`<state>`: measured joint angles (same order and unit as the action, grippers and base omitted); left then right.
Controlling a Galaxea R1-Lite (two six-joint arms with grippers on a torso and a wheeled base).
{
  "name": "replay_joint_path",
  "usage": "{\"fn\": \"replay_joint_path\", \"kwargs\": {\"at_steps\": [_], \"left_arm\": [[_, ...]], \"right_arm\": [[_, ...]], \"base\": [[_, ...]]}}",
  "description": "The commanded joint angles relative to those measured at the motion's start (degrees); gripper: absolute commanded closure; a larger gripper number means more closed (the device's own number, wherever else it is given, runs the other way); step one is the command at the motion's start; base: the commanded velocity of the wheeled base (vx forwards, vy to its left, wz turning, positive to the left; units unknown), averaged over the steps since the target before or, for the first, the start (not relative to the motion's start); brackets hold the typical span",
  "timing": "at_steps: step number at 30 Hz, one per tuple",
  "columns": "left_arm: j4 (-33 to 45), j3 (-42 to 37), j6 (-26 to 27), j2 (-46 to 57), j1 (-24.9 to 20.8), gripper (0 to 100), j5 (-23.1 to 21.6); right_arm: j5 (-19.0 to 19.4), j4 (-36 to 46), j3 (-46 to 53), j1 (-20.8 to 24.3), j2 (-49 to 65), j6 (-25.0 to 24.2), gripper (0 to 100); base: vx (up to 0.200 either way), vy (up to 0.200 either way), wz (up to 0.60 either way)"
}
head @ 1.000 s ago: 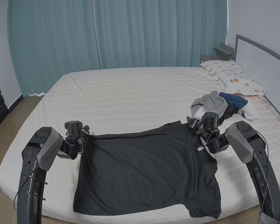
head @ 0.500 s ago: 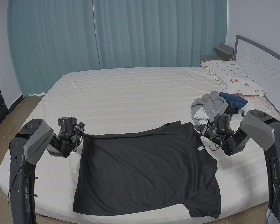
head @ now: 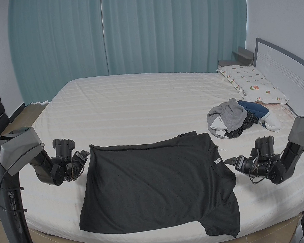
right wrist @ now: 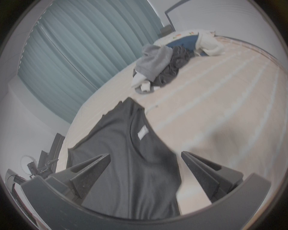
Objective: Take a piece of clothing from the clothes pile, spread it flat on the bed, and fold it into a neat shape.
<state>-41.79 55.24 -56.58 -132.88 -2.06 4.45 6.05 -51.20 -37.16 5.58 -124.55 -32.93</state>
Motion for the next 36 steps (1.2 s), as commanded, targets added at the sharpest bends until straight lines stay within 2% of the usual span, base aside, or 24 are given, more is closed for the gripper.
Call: {"fn": "replay_joint_path", "kwargs": {"at_steps": [1,6,8,9,10,15,16,29,36], "left_arm": [[-3.9,-17.0,-1.2,10.9,-1.5,0,-4.4],[-7.3,-24.6,-2.1,13.8,-2.1,0,-8.4],[-7.3,-24.6,-2.1,13.8,-2.1,0,-8.4],[-8.7,-28.3,-1.9,13.3,-2.2,0,-11.5],[-9.5,-29.0,-2.0,13.1,-2.2,0,-12.1],[-12.1,-30.1,-1.8,12.1,-2.2,0,-12.4],[-12.1,-30.2,-1.8,12.0,-2.2,0,-12.4],[-12.2,-30.9,-0.8,11.3,-2.4,0,-12.4],[-12.7,-30.2,-0.7,9.7,-2.4,0,-11.9]], "right_arm": [[6.3,-3.0,17.3,0.0,9.5,-1.6,0],[11.3,-12.2,25.6,0.0,6.2,-2.0,0],[11.3,-12.2,25.6,0.0,6.2,-2.0,0],[15.8,-18.1,30.5,0.3,2.3,-3.1,0],[16.7,-20.6,31.7,0.2,0.4,-3.2,0],[17.1,-37.6,36.8,0.3,-6.8,-4.4,0],[17.1,-38.8,37.1,0.6,-7.5,-5.0,0],[15.0,-38.4,37.2,1.3,-7.2,-5.4,0],[14.3,-38.3,35.5,1.3,-7.9,-5.5,0]], "base": [[0.0,0.0,0.0],[0.0,0.0,0.0],[0.0,0.0,0.0],[0.0,0.0,0.0],[0.0,0.0,0.0],[-0.16,0.0,0.0],[-0.2,0.0,0.0],[-0.2,0.0,0.0],[0.0,0.0,0.0]]}}
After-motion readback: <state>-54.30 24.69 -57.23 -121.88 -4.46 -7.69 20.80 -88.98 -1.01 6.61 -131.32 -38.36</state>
